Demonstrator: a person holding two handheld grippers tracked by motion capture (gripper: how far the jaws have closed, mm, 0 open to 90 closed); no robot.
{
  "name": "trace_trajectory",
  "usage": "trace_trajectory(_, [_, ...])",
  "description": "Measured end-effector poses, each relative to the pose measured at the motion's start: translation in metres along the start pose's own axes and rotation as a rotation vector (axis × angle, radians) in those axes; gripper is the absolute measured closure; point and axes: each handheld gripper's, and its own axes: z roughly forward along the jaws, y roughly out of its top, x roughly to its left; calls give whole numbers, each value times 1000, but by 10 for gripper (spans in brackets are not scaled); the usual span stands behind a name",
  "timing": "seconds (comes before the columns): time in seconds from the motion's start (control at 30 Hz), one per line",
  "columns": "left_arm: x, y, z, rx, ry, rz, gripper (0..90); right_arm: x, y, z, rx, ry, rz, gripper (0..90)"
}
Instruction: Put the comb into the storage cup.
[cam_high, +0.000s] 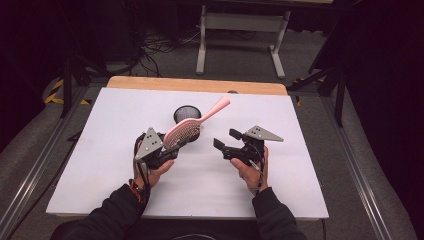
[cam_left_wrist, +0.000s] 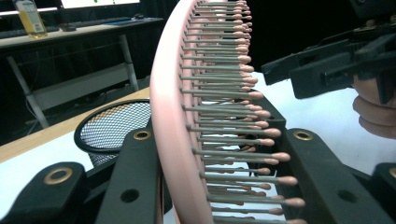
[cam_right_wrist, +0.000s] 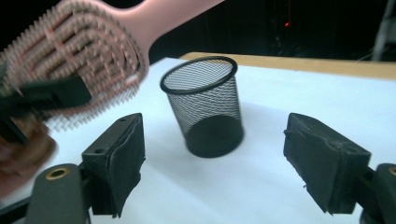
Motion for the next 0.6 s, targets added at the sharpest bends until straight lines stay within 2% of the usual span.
trace_trajectory(0.03, [1, 0, 0, 0, 0, 0, 636, 0, 0, -1, 3, -11, -22, 207])
trace_trajectory(0.07, [1, 0, 0, 0, 0, 0, 636, 0, 0, -1, 3, -11, -22, 207])
trace_trajectory(0.2, [3, 2, -2, 3, 2, -2, 636, 3, 1, -7, 13, -34, -161, 190])
trace_trajectory(0.23, [3, 3, -3, 0, 1, -6, 637, 3, 1, -9, 16, -36, -176, 190])
trace_trajectory(0.4, [8, 9, -8, 5, -5, -1, 637, -1, -2, -18, 37, -64, -227, 194])
trace_trajectory(0.6, [17, 14, -12, 33, -11, -4, 637, -10, -9, -33, 62, -90, -251, 203])
